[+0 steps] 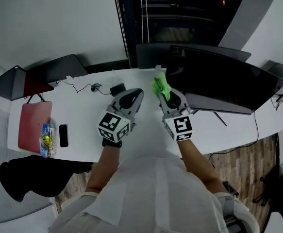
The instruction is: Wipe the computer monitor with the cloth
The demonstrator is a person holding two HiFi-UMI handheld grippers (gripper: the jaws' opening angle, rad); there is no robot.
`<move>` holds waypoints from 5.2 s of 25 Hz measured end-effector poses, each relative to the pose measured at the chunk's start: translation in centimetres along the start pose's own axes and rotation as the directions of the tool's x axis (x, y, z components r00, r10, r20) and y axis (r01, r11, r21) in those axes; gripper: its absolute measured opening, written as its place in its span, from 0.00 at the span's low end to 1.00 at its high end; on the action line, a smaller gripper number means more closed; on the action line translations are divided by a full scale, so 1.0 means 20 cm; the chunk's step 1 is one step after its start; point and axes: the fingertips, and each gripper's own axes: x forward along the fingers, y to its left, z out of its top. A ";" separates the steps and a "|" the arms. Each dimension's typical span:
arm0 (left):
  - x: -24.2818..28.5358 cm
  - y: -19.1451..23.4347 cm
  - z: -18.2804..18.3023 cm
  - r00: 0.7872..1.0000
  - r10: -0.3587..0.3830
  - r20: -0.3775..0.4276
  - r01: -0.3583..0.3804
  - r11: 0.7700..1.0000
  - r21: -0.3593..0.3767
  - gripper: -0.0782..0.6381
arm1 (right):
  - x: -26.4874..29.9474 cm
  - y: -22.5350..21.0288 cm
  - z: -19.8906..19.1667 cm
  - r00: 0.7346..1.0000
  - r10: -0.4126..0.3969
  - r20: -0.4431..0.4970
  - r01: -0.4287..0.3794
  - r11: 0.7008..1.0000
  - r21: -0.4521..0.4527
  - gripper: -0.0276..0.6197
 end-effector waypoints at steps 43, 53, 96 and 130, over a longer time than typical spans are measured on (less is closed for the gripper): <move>0.03 -0.05 0.14 1.000 -0.015 0.018 0.014 0.999 0.036 0.15 | 0.00 0.12 0.06 0.975 0.193 -0.110 -0.197 0.980 -0.029 0.15; 0.10 0.01 0.47 0.993 -0.015 0.120 0.003 0.995 0.098 0.15 | 0.05 -0.18 0.87 0.991 0.120 0.064 -0.116 0.991 -0.065 0.15; 0.57 -0.25 0.86 0.991 -0.103 0.086 0.081 0.970 0.229 0.14 | -0.06 -0.75 0.89 0.998 0.021 -0.053 -0.031 0.977 -0.212 0.15; 0.84 -0.59 0.90 0.998 -0.071 -0.002 0.068 0.956 0.287 0.14 | -0.58 -1.43 0.74 0.995 -0.042 -0.087 0.026 0.983 -0.182 0.15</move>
